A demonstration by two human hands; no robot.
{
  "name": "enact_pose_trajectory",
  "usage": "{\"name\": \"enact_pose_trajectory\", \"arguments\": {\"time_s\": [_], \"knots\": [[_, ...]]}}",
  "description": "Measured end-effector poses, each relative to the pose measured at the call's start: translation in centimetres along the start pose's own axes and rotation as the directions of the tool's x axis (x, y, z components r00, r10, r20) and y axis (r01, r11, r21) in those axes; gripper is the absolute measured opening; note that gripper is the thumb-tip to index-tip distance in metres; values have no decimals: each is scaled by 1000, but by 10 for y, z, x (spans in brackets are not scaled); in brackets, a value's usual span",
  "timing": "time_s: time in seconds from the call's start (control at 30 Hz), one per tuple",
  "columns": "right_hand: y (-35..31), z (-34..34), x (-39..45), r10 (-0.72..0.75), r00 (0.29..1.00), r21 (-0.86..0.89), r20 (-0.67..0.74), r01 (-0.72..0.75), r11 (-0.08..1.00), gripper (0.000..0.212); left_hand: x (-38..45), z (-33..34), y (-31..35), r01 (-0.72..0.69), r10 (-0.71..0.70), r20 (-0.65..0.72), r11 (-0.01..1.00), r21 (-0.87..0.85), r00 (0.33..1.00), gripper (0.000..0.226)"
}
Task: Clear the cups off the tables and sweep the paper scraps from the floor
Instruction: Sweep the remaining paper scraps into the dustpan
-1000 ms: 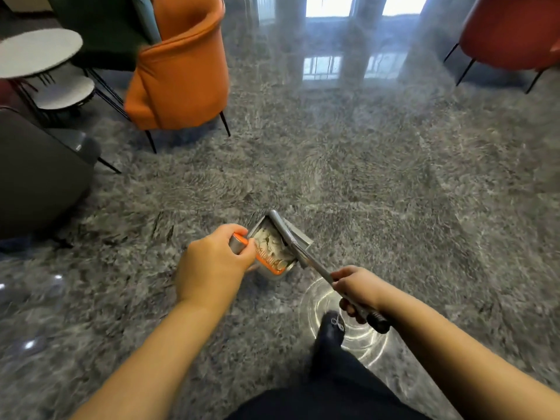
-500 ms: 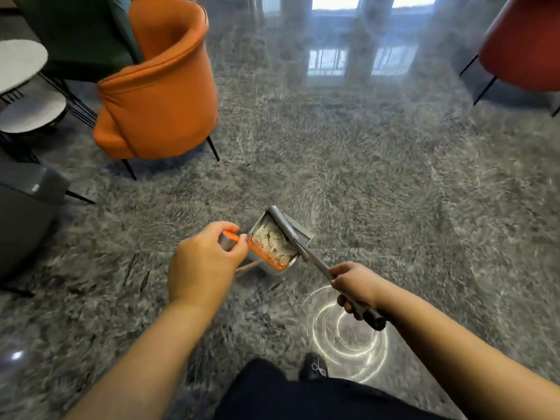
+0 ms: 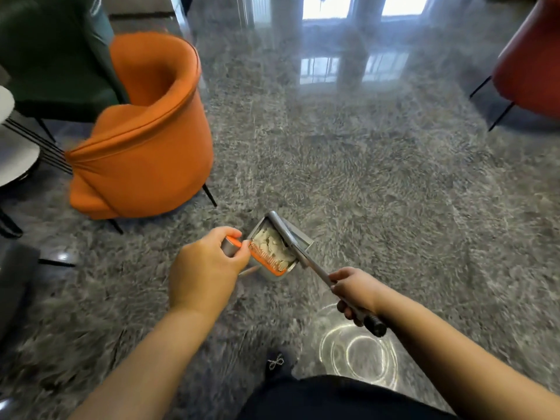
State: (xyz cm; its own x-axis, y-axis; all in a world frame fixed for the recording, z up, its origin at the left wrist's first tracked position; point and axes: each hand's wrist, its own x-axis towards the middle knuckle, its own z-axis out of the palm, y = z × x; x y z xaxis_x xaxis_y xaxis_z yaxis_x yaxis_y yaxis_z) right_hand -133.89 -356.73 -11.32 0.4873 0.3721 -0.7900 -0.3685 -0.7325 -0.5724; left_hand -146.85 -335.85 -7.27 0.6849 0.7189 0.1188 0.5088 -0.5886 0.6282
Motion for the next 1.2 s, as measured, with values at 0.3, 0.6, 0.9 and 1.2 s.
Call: {"name": "enact_pose_trajectory", "arguments": {"time_s": [0.3, 0.6, 0.9, 1.2], "knots": [[-133, -63, 113, -32, 999, 47, -26, 33, 998, 27, 186, 36, 27, -48, 48, -3, 998, 31, 999, 14], [-281, -168, 254, -32, 999, -9, 10, 32, 999, 28, 379, 103, 68, 15, -14, -46, 1000, 25, 999, 15], [-430, -228, 360, -25, 999, 13, 31, 25, 1000, 24, 552, 133, 82, 45, -44, -130, 999, -1, 991, 11], [-579, -259, 486, 4, 1000, -23, 23, -3, 1000, 25, 753, 157, 69, 40, -38, -71, 999, 20, 997, 12]]}}
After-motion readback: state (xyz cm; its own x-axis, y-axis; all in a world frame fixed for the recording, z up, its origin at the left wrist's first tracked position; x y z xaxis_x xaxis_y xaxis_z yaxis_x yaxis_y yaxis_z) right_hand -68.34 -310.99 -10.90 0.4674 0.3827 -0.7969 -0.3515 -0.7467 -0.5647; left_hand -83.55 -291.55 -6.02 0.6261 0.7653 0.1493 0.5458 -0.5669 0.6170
